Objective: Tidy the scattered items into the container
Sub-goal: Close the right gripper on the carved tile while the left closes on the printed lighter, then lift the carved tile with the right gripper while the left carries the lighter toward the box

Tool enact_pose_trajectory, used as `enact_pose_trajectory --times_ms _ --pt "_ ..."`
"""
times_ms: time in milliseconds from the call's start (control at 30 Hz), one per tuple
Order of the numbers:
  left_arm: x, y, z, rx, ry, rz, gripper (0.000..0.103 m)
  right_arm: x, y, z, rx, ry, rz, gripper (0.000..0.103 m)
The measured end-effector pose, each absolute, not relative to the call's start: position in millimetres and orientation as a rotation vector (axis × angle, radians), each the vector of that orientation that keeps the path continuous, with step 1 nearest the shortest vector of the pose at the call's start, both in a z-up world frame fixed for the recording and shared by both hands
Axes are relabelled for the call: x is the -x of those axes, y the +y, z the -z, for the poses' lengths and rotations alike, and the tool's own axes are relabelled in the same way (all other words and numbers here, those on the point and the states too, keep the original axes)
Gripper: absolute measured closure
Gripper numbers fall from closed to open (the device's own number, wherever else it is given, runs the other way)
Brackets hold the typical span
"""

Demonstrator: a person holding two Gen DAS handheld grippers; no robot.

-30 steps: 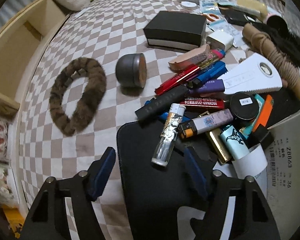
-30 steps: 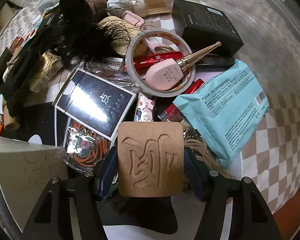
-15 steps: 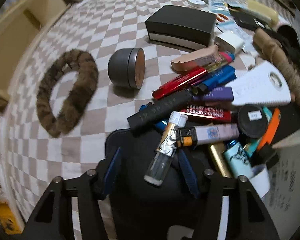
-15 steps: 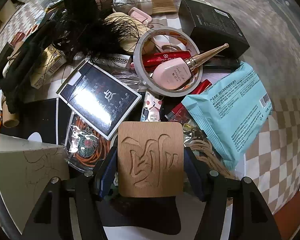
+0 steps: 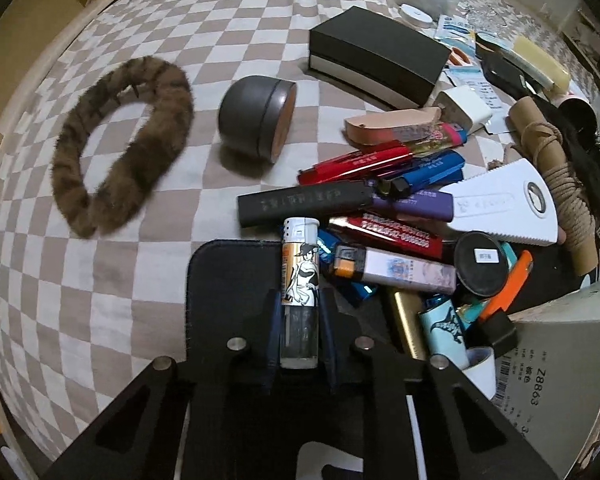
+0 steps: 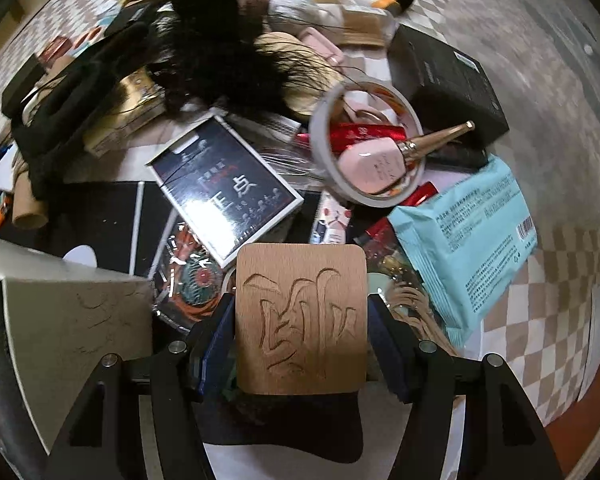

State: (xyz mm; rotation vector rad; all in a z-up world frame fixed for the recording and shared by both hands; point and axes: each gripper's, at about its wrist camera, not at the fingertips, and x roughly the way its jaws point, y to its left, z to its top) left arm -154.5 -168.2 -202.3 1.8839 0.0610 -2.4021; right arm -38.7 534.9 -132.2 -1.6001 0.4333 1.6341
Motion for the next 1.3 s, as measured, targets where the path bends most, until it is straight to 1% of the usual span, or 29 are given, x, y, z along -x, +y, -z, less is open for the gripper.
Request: enact_pose_trajectory --times_ms 267,433,533,600,733,933,1133,1300 --pt "146.7 -182.5 195.1 -1.841 0.111 2.366 0.084 40.0 543.4 116.3 1.542 0.450 -1.666 0.038" --pt "143.3 -182.6 178.0 -1.794 0.107 2.392 0.084 49.3 561.3 108.4 1.499 0.455 -1.665 0.038" --pt "142.1 -180.5 168.5 -1.764 0.099 2.417 0.084 24.6 520.2 102.1 1.436 0.475 -1.675 0.038" --pt "141.5 -180.3 161.7 -1.749 0.110 2.435 0.084 19.7 512.0 97.2 1.393 0.486 -1.683 0.038" --pt "140.0 -179.3 148.6 -1.685 0.074 2.467 0.084 12.2 510.6 70.9 1.289 0.535 -1.719 0.038" --pt "141.1 -174.1 129.7 -1.614 0.111 2.533 0.084 10.3 505.5 41.7 1.168 0.598 -1.789 0.038" --pt "132.0 -166.1 101.8 -1.533 0.110 2.640 0.084 8.2 491.6 16.2 1.077 0.645 -1.888 0.038" --pt "119.4 -157.9 86.8 -1.487 0.045 2.696 0.084 12.8 476.3 8.2 1.041 0.667 -1.960 0.038"
